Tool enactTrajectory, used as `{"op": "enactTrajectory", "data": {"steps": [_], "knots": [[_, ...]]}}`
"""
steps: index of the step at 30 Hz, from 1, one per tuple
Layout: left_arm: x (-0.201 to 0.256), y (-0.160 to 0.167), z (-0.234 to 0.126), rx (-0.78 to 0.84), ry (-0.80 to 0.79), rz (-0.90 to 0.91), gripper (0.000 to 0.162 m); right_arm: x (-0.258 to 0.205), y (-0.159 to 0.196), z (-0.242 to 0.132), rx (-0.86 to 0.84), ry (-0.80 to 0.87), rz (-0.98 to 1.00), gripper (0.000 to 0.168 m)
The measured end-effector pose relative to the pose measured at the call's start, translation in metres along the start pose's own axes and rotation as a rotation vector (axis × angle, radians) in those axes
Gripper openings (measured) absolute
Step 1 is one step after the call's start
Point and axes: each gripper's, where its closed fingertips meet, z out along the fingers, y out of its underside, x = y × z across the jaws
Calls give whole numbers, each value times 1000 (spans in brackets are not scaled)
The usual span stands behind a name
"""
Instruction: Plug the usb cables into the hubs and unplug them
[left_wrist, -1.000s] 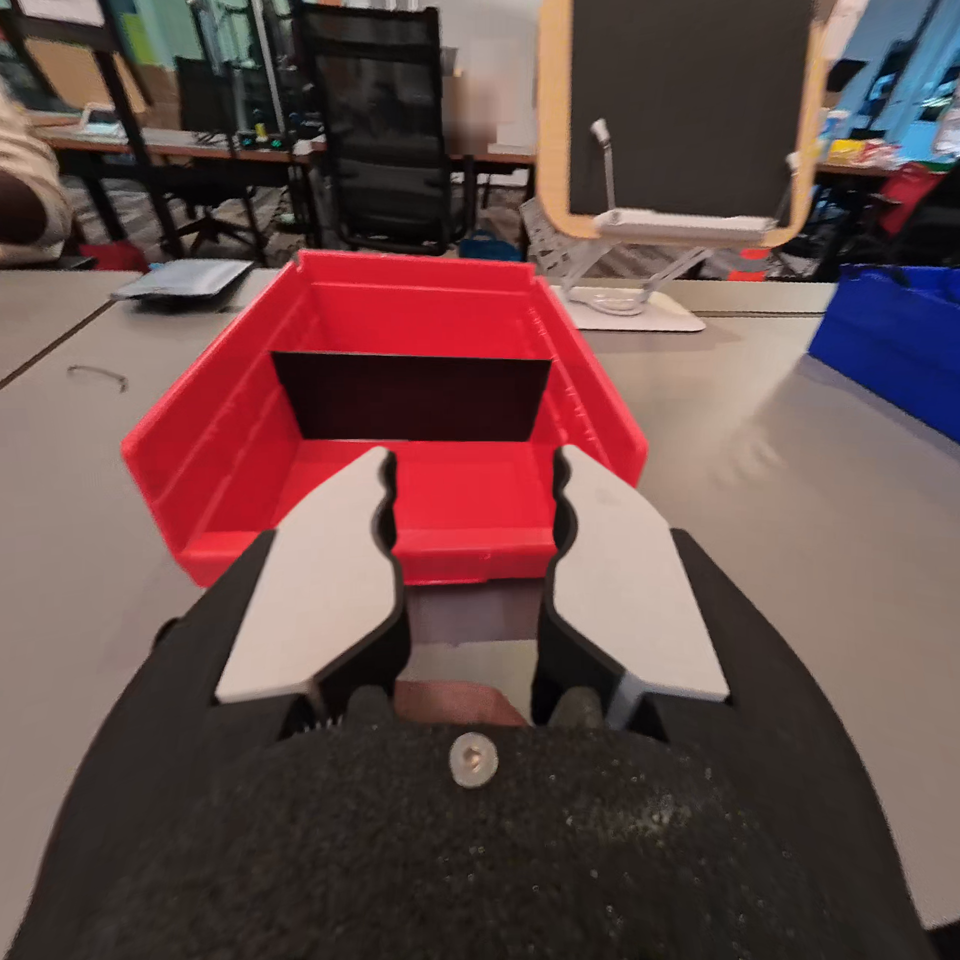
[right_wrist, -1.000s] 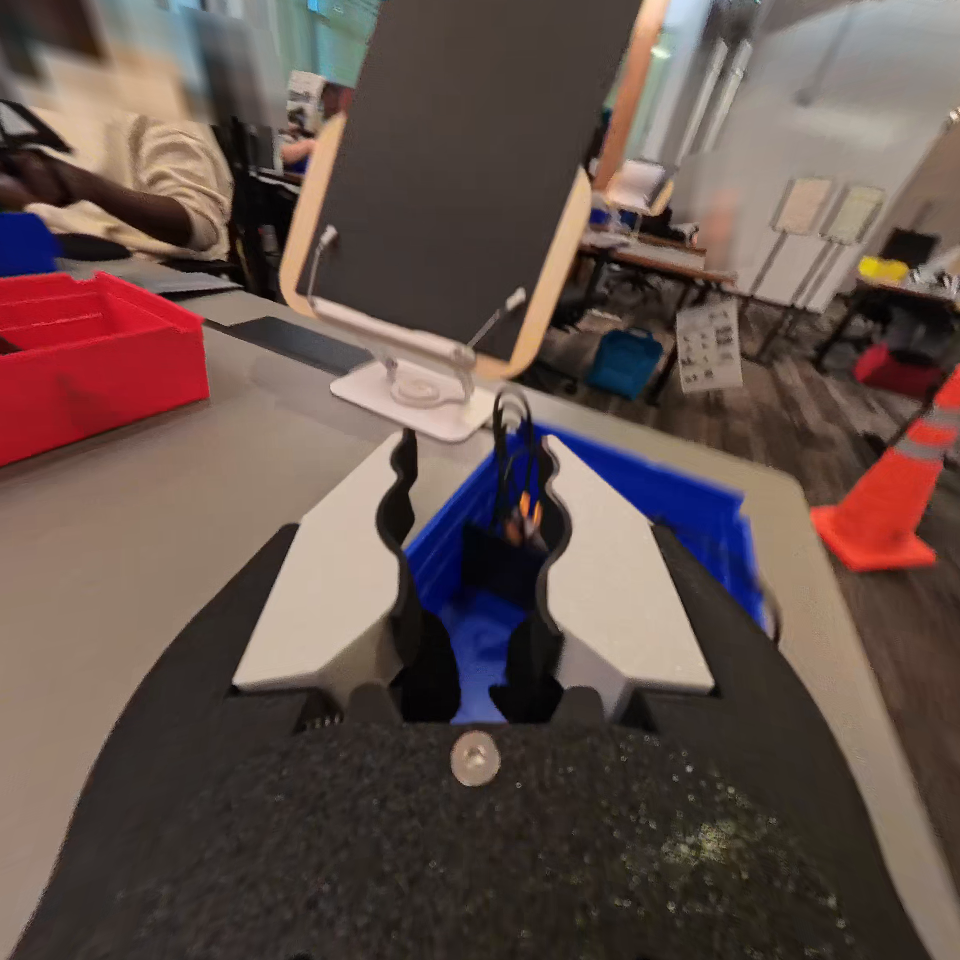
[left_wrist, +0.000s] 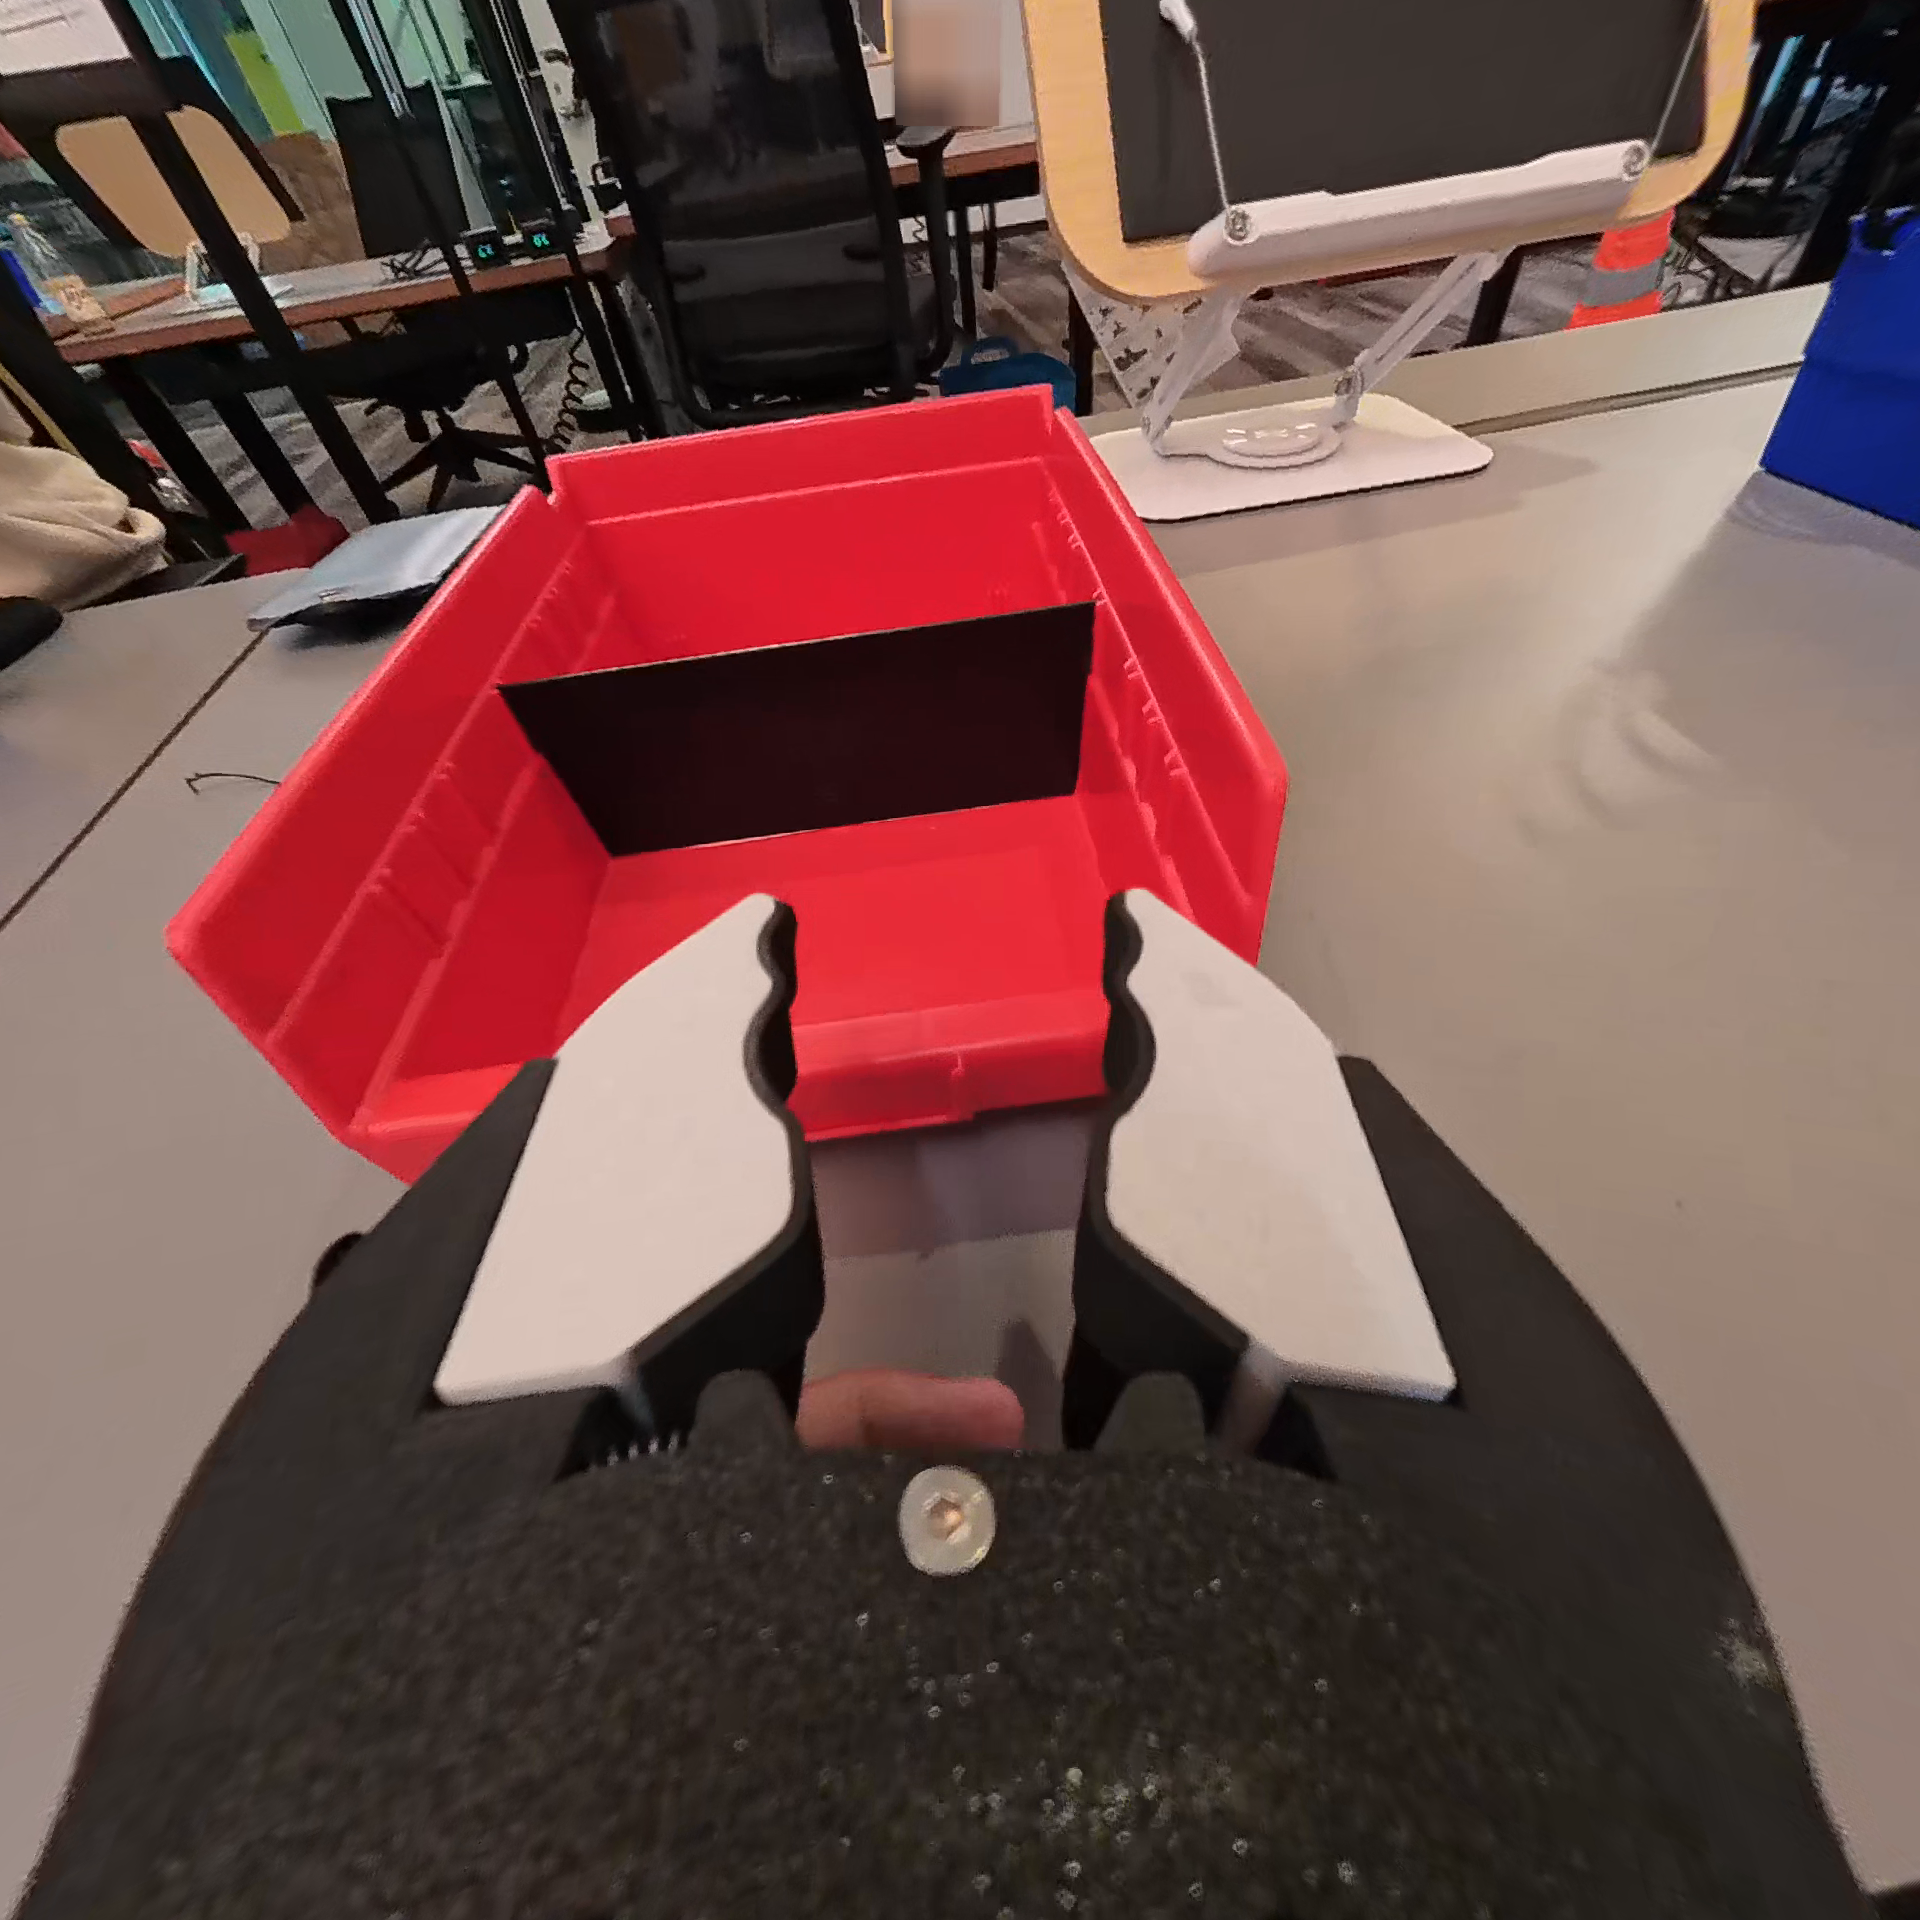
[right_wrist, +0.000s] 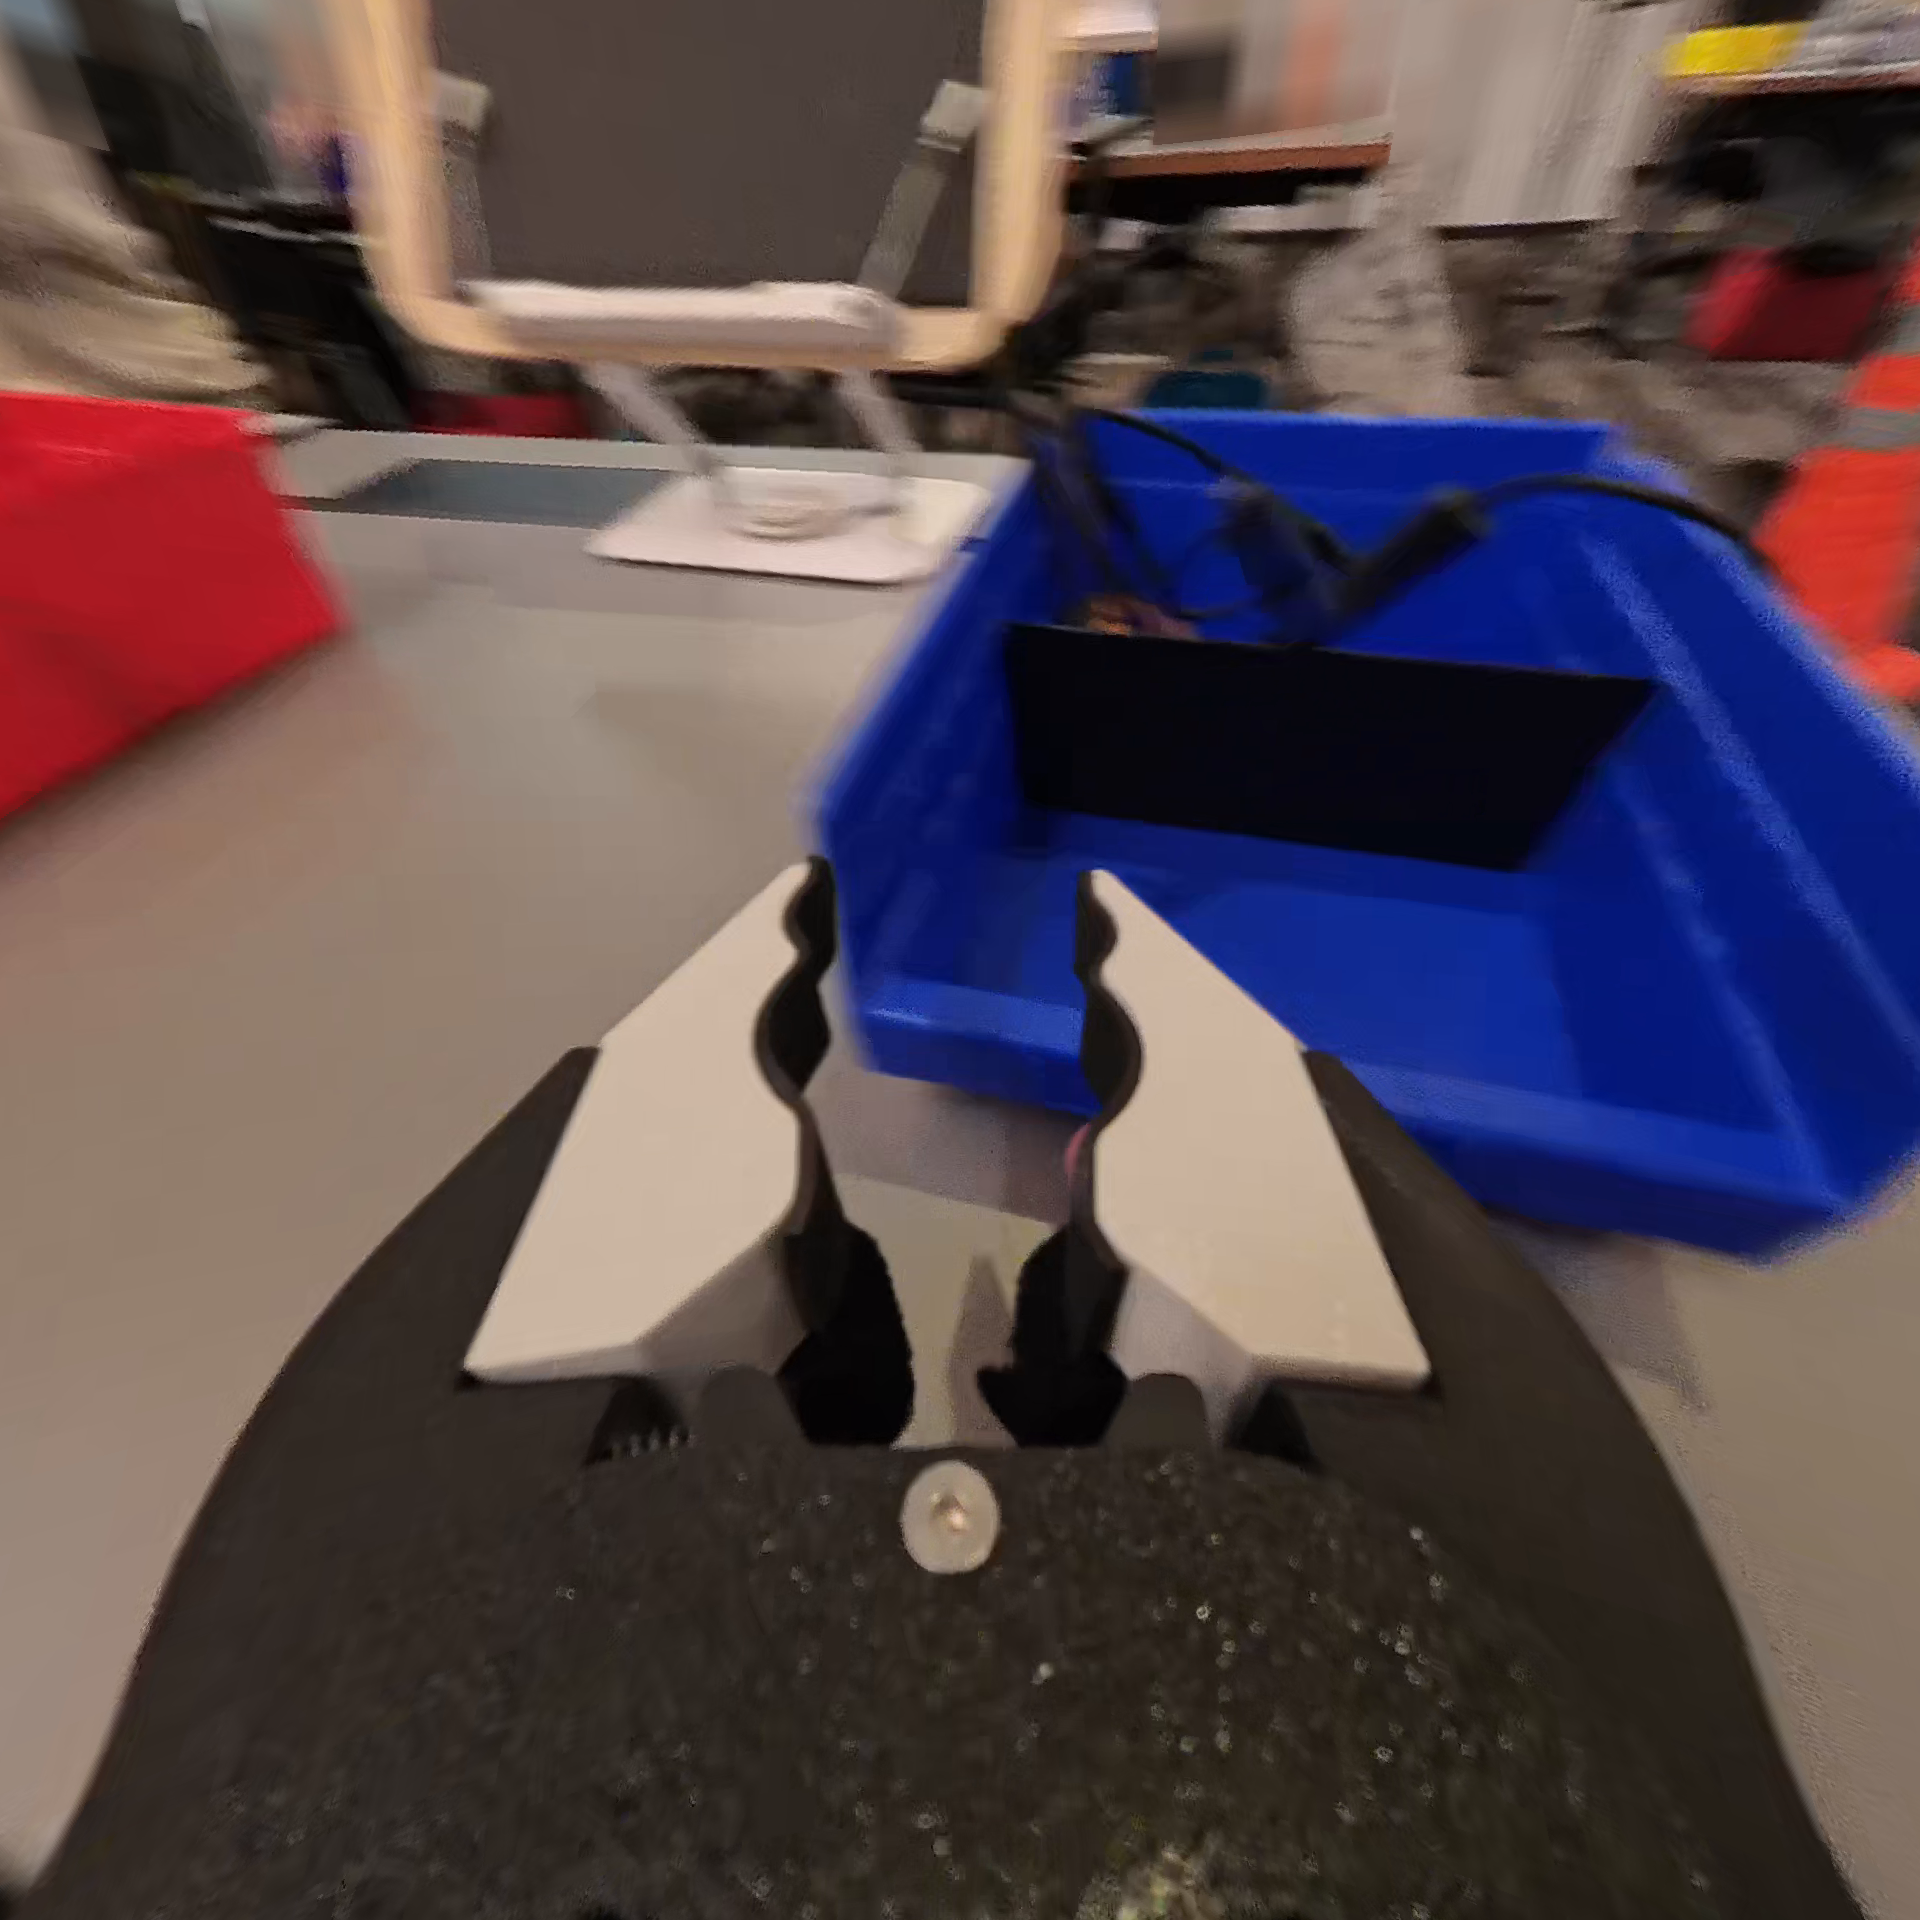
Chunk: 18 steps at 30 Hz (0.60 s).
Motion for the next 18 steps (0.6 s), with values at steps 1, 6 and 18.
{"op": "enactTrajectory", "data": {"steps": [1, 6, 18], "knots": [[0, 0, -3, 1, -1, 3, 56, -25, -9, -5, 17, -102, -26, 61], [13, -2, -20, 27, 62, -29, 51, -44, -2, 12, -4, 14, -137, 68], [52, 20, -37, -68, 156, 8, 60, -70, -4, 44, 4, -40, -111, 63]]}}
